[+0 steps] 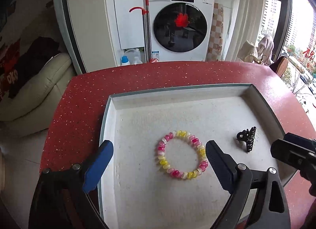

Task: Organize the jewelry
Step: 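Move both tools back over the remaining jewelry on the table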

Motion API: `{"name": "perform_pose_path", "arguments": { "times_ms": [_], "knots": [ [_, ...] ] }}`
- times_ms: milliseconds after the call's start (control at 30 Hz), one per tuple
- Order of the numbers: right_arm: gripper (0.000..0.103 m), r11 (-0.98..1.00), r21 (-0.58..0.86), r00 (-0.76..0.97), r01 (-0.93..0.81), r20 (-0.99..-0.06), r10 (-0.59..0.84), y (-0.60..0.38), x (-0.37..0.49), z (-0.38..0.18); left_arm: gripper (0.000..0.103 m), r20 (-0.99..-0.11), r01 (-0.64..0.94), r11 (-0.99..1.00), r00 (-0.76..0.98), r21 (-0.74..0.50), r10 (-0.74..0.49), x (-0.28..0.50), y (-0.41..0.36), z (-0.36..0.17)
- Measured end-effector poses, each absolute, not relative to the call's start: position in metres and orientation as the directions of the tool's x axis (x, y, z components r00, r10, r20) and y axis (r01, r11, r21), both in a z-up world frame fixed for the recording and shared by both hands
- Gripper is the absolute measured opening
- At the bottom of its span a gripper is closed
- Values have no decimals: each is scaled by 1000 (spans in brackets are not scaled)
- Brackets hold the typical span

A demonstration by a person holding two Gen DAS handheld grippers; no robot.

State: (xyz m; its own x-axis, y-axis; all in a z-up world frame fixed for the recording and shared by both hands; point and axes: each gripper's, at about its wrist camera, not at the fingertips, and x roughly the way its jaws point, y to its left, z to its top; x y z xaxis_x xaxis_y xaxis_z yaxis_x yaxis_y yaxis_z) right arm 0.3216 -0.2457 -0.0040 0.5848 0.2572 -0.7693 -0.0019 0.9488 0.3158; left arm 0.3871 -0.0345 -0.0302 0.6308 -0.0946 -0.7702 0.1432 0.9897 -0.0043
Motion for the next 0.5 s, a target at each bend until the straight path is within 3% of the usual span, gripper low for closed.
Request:
{"name": "perform_pose_path", "arguments": {
  "times_ms": [300, 400, 433, 500],
  "knots": [
    [81, 933, 360, 620, 8, -734, 278, -249, 278, 14, 103, -736, 131, 989, 664, -64, -135, 347, -17, 5],
    [94, 932, 360, 646, 34, -720, 254, -251, 260, 18, 103, -735, 127, 986, 659, -105, -163, 332, -8, 12],
    [103, 926, 377, 650, 37, -713, 264, -253, 255, 18, 103, -730, 131, 985, 661, -113, -172, 326, -6, 14],
    [103, 915, 401, 657, 51, -703, 272, -256, 245, 19, 103, -720, 135, 983, 669, -123, -182, 314, -2, 18]
  ]
}}
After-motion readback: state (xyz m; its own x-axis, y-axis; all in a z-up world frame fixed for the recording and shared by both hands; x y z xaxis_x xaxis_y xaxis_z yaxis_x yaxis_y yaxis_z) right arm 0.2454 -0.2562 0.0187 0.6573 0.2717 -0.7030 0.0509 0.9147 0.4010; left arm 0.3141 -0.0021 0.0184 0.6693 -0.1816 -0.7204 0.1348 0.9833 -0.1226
